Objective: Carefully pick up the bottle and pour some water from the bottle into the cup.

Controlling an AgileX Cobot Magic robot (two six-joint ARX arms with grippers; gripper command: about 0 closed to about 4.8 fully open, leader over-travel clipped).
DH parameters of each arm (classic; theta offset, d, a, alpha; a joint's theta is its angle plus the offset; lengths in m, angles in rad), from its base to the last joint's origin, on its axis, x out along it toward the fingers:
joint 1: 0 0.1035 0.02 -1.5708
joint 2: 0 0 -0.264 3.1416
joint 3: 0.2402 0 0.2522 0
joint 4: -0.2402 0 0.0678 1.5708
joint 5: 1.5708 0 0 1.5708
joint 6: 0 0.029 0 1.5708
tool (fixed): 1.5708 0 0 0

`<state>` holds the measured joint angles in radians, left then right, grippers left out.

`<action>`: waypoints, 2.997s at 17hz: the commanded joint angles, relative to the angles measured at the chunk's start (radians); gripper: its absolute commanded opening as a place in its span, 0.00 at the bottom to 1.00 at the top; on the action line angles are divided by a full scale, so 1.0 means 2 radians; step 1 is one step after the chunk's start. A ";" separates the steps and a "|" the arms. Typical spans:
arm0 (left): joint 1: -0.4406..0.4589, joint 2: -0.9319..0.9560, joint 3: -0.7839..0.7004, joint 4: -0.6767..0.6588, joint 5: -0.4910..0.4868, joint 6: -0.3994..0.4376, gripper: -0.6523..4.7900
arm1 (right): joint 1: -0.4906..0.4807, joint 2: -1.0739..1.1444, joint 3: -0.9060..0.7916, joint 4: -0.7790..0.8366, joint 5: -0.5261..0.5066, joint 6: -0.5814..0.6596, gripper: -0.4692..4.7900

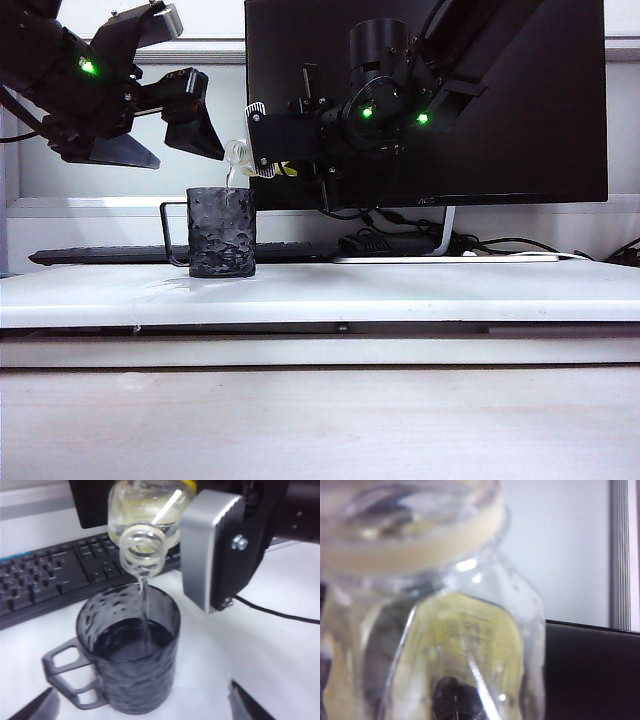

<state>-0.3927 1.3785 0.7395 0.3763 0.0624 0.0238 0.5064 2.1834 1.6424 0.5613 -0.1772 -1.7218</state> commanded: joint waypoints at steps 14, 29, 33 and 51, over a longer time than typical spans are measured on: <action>0.001 -0.001 0.002 0.003 -0.022 0.003 1.00 | 0.001 -0.004 0.004 0.014 0.000 -0.031 0.31; 0.001 -0.002 0.002 0.003 -0.022 0.003 1.00 | 0.001 -0.004 0.004 0.019 0.001 -0.031 0.31; 0.001 -0.002 0.002 0.003 -0.022 0.013 1.00 | 0.001 -0.004 0.004 0.019 0.001 -0.018 0.31; 0.001 -0.148 0.002 0.026 -0.105 0.054 1.00 | 0.036 -0.124 0.003 0.048 0.237 0.499 0.31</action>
<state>-0.3920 1.1072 0.7399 0.4084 -0.1318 0.1272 0.5728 1.9820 1.6417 0.6487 0.2535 -0.7700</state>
